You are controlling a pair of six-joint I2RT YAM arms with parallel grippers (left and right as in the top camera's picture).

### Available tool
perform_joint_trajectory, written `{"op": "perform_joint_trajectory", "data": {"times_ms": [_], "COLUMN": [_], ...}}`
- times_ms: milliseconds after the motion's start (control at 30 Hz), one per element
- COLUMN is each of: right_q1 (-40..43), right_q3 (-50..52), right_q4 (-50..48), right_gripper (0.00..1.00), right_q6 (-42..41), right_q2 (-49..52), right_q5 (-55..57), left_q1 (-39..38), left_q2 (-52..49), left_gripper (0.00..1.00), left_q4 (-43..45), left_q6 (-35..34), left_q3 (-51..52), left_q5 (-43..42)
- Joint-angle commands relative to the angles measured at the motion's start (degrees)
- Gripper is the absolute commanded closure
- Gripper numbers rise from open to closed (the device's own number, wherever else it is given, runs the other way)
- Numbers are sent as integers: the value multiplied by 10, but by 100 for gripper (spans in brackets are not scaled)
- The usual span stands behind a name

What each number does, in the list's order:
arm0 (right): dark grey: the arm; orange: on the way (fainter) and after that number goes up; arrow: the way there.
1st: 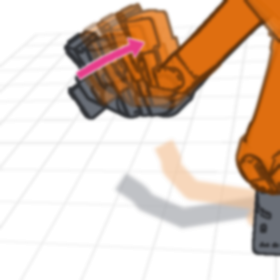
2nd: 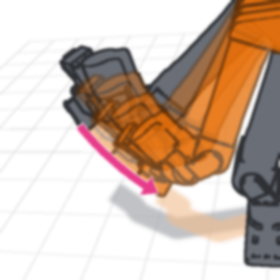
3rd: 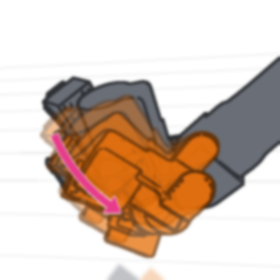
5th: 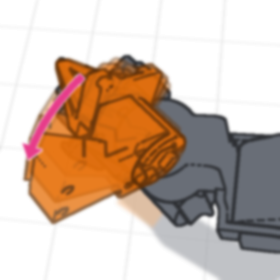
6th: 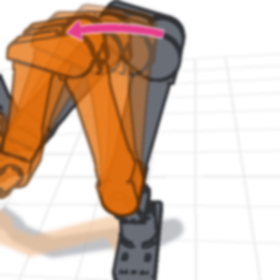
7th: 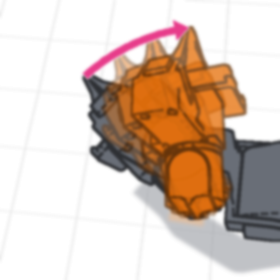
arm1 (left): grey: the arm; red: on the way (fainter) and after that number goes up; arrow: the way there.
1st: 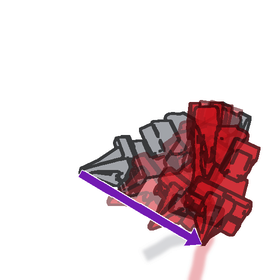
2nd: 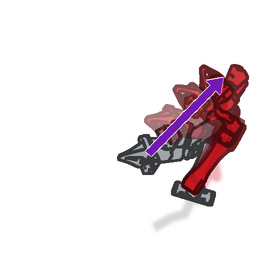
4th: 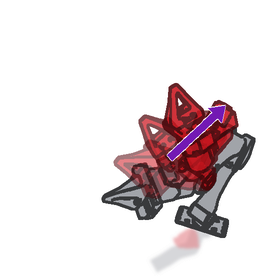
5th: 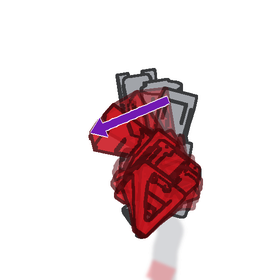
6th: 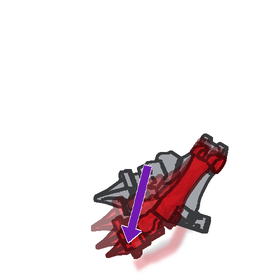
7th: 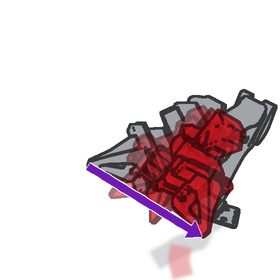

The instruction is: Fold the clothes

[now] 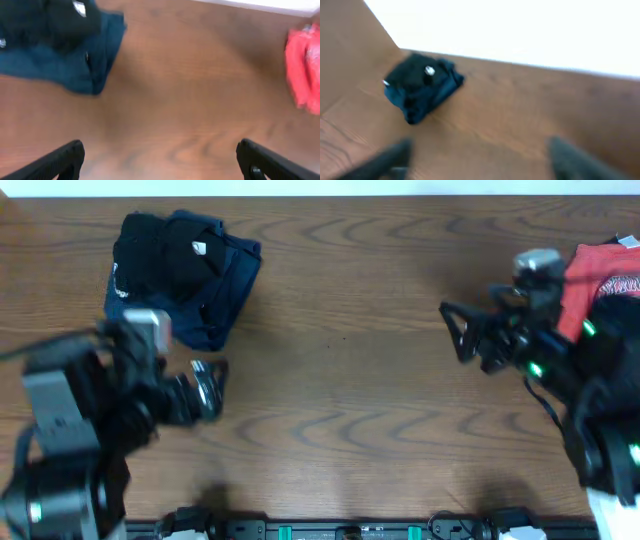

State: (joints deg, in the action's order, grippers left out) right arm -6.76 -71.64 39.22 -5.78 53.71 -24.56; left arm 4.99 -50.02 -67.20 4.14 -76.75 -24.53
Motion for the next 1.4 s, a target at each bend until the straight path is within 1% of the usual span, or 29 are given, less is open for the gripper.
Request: {"op": "perform_joint_trajectory", "data": {"times_ms": [0, 100, 233, 800, 900, 967, 1033, 1133, 1200, 1300, 1367], "right_q1": [-5, -5, -5, -6, -8, -8, -8, -7, -7, -7, -7], "right_q3": [-5, -5, -5, -5, -1, 14, 47, 132, 210, 310, 371], "right_q4": [9, 21, 51, 235, 249, 222, 160, 46, -36, -113, -146], "right_gripper": [1, 1, 1, 1, 1, 1, 1, 1, 1, 1, 1], "right_q6": [31, 31, 31, 31, 33, 33, 37, 70, 78, 78, 78], "right_q2": [-38, -64, -81, -80, -85, -102, -127, -176, -216, -274, -312], "right_q5": [-9, -10, -10, -10, 33, 82, 115, 124, 124, 124, 124], "left_q1": [-45, -58, -58, -58, -58, -58, -58, -58, -58, -58, -58], "left_q2": [28, 41, 40, 40, 40, 40, 40, 40, 40, 40, 40], "left_gripper": [2, 2, 2, 2, 2, 2, 2, 2, 2, 2, 2], "left_q4": [-34, -57, -61, -61, -61, -61, -61, -61, -61, -61, -61], "left_q6": [22, 23, 23, 23, 23, 23, 23, 23, 23, 23, 23], "left_q3": [-4, -3, -3, -3, -3, -3, -3, -3, -3, -3, -3], "left_q5": [116, 118, 117, 118, 118, 117, 117, 117, 117, 117, 117]}}
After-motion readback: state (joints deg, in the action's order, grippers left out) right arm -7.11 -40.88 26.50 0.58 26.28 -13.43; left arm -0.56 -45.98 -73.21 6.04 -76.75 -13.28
